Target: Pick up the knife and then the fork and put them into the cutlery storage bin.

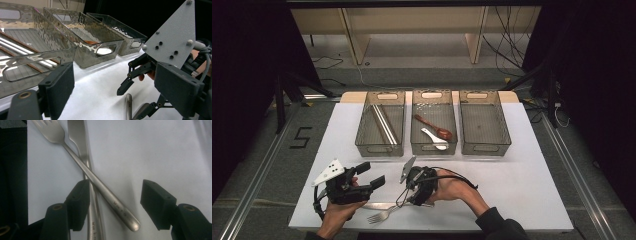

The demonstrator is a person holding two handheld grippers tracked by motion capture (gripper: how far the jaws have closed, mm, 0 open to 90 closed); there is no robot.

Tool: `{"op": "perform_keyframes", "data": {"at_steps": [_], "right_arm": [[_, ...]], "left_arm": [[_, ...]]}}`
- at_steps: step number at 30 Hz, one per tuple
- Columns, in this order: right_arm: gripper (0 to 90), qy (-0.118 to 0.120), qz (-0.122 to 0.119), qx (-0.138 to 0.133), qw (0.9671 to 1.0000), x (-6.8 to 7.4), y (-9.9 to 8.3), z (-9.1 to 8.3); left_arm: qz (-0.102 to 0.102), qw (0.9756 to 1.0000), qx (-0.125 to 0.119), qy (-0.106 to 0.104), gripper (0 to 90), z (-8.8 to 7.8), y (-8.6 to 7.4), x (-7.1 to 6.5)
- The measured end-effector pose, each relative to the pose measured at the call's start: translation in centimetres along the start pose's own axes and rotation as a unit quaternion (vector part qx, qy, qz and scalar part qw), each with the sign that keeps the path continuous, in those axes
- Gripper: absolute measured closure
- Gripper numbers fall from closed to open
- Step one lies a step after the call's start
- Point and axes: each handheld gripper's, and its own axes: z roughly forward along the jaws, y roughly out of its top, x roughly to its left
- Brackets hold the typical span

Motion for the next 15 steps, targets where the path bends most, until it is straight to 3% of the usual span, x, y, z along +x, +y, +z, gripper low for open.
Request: {"op": "perform_keyframes", "data": {"at_steps": [10, 15], "right_arm": [[47.7, 0.000, -0.003, 0.007, 1.0000, -0.49, -0.25, 0.25], [50.1, -0.004, -0.006, 0.024, 0.9997, -0.48, -0.45, 0.16]], "left_arm": [[0.002, 1.0000, -0.001, 0.000, 16.1, -0.07, -0.01, 0.01], [0.006, 1.0000, 0.002, -0.001, 16.0, -0.07, -0.01, -0.04]]}}
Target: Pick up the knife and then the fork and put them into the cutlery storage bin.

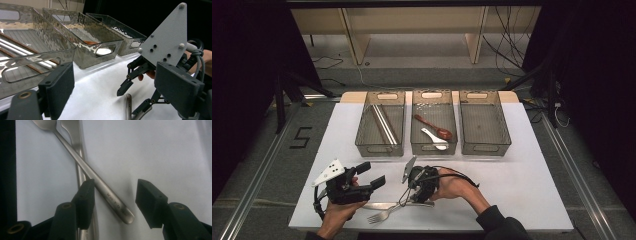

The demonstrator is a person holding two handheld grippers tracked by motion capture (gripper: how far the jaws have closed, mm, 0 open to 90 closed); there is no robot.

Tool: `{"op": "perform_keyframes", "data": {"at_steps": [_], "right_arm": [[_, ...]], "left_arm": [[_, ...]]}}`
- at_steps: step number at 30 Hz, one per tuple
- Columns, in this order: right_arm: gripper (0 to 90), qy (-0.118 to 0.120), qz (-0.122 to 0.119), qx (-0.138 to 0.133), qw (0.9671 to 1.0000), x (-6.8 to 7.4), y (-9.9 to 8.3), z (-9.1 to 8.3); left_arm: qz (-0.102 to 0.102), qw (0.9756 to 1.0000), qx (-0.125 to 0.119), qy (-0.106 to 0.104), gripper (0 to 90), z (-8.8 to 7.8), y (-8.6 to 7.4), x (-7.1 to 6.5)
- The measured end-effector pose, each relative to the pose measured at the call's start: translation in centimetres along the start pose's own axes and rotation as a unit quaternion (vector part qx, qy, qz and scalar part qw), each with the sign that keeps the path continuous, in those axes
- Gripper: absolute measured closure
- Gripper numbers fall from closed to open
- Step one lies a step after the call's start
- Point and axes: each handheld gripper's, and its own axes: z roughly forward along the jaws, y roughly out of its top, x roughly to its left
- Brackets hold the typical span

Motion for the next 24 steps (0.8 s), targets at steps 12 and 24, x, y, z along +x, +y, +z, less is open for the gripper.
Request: {"op": "perform_keyframes", "data": {"at_steps": [12, 24], "right_arm": [[56.5, 0.005, -0.017, 0.013, 0.9998, -0.15, -0.21, 0.50], [58.9, 0.013, -0.044, 0.017, 0.9988, -0.33, 0.04, 0.78]], "left_arm": [[-0.001, 1.0000, -0.002, 0.001, 16.0, -0.05, 0.01, 0.04], [0.000, 1.0000, 0.000, 0.001, 16.0, -0.05, 0.02, 0.03]]}}
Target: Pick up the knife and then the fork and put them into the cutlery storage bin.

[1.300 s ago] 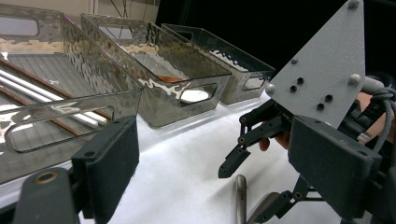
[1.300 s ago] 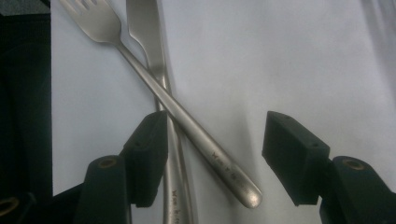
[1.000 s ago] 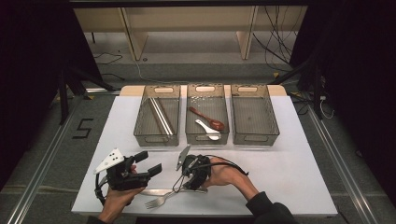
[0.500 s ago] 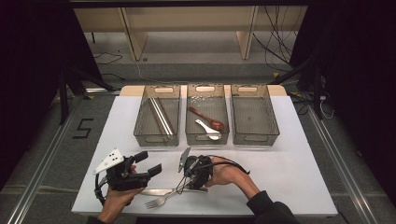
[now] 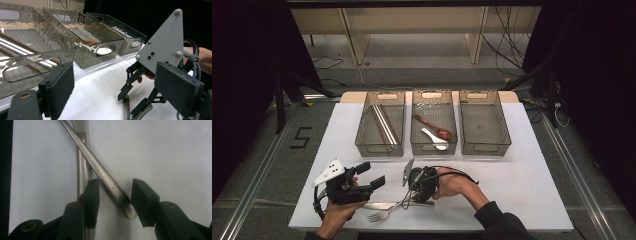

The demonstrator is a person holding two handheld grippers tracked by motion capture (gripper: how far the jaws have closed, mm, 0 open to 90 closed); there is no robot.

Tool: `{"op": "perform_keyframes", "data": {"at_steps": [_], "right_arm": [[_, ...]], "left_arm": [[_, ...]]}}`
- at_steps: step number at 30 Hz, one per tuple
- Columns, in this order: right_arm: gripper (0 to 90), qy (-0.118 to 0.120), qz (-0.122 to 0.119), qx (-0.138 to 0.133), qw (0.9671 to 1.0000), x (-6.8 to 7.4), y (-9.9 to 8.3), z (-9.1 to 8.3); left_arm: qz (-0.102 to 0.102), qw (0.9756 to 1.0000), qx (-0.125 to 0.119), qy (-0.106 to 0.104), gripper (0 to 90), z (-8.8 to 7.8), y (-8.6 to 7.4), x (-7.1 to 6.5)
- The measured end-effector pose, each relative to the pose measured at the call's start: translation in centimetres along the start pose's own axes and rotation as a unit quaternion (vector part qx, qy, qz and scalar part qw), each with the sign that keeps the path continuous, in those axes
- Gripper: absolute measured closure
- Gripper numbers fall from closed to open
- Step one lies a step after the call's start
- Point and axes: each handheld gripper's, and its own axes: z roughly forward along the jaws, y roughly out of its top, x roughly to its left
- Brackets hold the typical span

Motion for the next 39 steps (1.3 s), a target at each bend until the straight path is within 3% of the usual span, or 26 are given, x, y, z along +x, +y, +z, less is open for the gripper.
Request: {"op": "perform_keyframes", "data": {"at_steps": [6, 14, 20, 26, 27, 35, 39], "right_arm": [[58.0, 0.006, -0.007, -0.002, 1.0000, -0.2, 0.0, 0.1], [59.1, 0.021, 0.009, -0.001, 0.9997, -0.5, -0.1, 0.1], [68.2, 0.020, 0.015, 0.006, 0.9997, -0.1, 0.0, 0.0], [74.2, 0.016, 0.002, 0.010, 0.9998, 0.3, 0.1, -0.1], [75.0, 0.012, -0.009, 0.010, 0.9998, 0.3, 0.1, -0.1], [81.7, 0.005, -0.012, 0.013, 0.9998, 0.4, 0.1, -0.7], [74.5, -0.004, -0.018, 0.028, 0.9994, 0.9, 0.5, -0.2]], "left_arm": [[-0.001, 1.0000, 0.000, 0.000, 16.0, 0.0, 0.0, 0.0], [-0.002, 1.0000, -0.002, 0.000, 16.0, 0.0, 0.0, 0.0], [-0.003, 1.0000, -0.003, 0.000, 16.0, 0.0, 0.0, 0.0], [-0.003, 1.0000, -0.003, 0.000, 16.0, 0.0, 0.0, 0.0], [-0.003, 1.0000, -0.003, 0.000, 16.0, 0.0, 0.0, 0.0], [-0.002, 1.0000, -0.001, 0.000, 16.0, 0.0, 0.0, 0.0], [-0.001, 1.0000, 0.000, -0.001, 16.0, 0.1, 0.0, -0.1]]}}
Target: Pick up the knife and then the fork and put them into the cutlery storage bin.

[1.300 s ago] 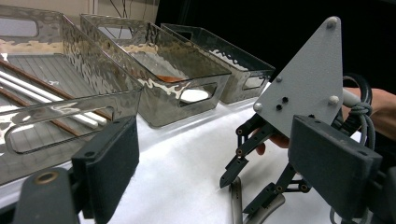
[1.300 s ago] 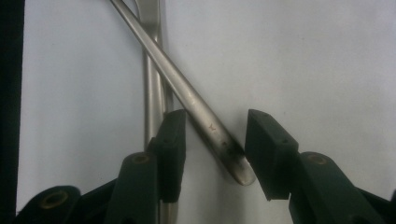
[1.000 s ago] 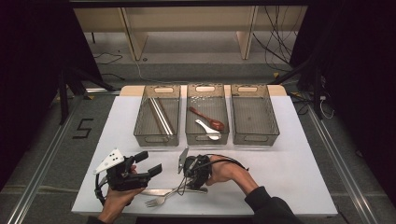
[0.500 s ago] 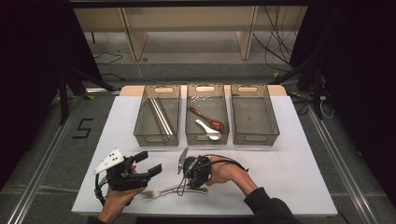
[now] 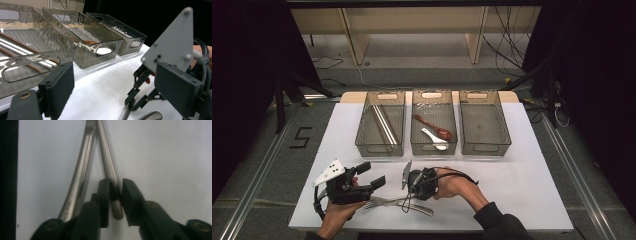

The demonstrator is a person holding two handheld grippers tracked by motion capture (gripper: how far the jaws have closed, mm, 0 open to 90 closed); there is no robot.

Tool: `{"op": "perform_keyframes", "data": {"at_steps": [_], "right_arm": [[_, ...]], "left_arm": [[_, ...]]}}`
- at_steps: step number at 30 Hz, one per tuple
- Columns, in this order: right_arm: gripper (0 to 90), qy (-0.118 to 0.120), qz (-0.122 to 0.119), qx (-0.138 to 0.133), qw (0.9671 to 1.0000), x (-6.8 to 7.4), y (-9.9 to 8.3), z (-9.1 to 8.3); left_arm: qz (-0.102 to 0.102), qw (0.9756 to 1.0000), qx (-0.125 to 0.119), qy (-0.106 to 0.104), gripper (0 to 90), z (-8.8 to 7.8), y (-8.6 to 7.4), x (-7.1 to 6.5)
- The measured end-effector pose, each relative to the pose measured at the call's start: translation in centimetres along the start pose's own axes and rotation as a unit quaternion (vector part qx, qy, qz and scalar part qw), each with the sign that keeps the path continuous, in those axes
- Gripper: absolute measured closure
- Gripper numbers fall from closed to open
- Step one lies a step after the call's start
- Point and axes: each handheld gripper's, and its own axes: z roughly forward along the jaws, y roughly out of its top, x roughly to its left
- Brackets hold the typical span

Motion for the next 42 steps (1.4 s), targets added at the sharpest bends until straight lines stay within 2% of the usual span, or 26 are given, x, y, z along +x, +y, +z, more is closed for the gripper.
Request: {"op": "perform_keyframes", "data": {"at_steps": [5, 8, 9, 14, 15, 16, 17, 18, 21, 25, 29, 30, 33, 38, 40, 42], "right_arm": [[74.7, 0.001, -0.004, 0.009, 1.0000, 0.0, 0.3, 0.1], [75.3, -0.003, -0.016, 0.009, 0.9998, 0.2, 0.4, 0.2], [74.9, -0.001, -0.012, 0.011, 0.9999, 0.2, 0.4, 0.2], [67.6, -0.001, -0.012, 0.000, 0.9999, 0.1, 0.6, 0.3], [64.8, 0.005, -0.006, -0.001, 1.0000, 0.0, 0.7, 0.2], [64.5, 0.014, -0.003, -0.015, 0.9998, 0.1, 0.7, 0.4], [64.3, 0.016, -0.006, -0.011, 0.9998, 0.2, 0.9, 0.5], [64.7, 0.015, -0.012, -0.007, 0.9998, 0.3, 1.1, 0.5], [68.1, 0.015, -0.006, -0.017, 0.9997, 0.2, 1.2, 0.6], [75.2, 0.023, -0.008, -0.013, 0.9996, 0.2, 1.2, 0.6], [79.2, 0.027, 0.015, -0.014, 0.9994, 0.0, 1.3, 0.7], [79.8, 0.028, 0.024, -0.007, 0.9993, -0.1, 1.3, 0.6], [80.4, 0.023, 0.051, -0.013, 0.9983, -0.3, 1.2, 0.6], [80.5, 0.030, 0.066, -0.017, 0.9972, -0.5, 0.8, 0.5], [80.5, 0.028, 0.065, -0.016, 0.9974, -0.7, 0.7, 0.5], [80.4, 0.021, 0.077, -0.015, 0.9967, -0.8, 0.5, 0.4]], "left_arm": [[-0.002, 1.0000, -0.001, 0.000, 16.0, 0.0, 0.0, 0.0], [-0.001, 1.0000, 0.000, 0.001, 16.1, 0.0, 0.0, 0.0], [-0.001, 1.0000, 0.000, 0.001, 16.0, 0.0, 0.0, 0.0], [-0.001, 1.0000, 0.000, 0.001, 16.0, 0.0, 0.0, 0.0], [-0.003, 1.0000, -0.002, 0.001, 16.0, 0.0, 0.0, 0.0], [-0.003, 1.0000, -0.002, 0.002, 16.0, 0.0, 0.0, 0.0], [-0.003, 1.0000, -0.002, 0.002, 16.0, 0.0, 0.0, 0.0], [-0.002, 1.0000, -0.002, 0.002, 16.0, 0.0, 0.0, 0.0], [-0.002, 1.0000, -0.002, 0.001, 16.1, -0.1, 0.0, 0.0], [-0.002, 1.0000, -0.002, 0.001, 16.0, 0.0, 0.0, 0.0], [-0.002, 1.0000, -0.002, 0.001, 16.0, -0.1, 0.0, 0.0], [-0.001, 1.0000, -0.001, 0.001, 16.0, -0.1, 0.0, 0.0], [-0.002, 1.0000, -0.002, 0.001, 16.1, -0.1, 0.0, 0.0], [-0.002, 1.0000, -0.002, 0.001, 16.1, -0.1, 0.0, 0.1], [-0.002, 1.0000, -0.002, 0.001, 16.0, -0.1, 0.0, 0.1], [-0.002, 1.0000, -0.002, 0.001, 16.0, -0.1, 0.0, 0.1]]}}
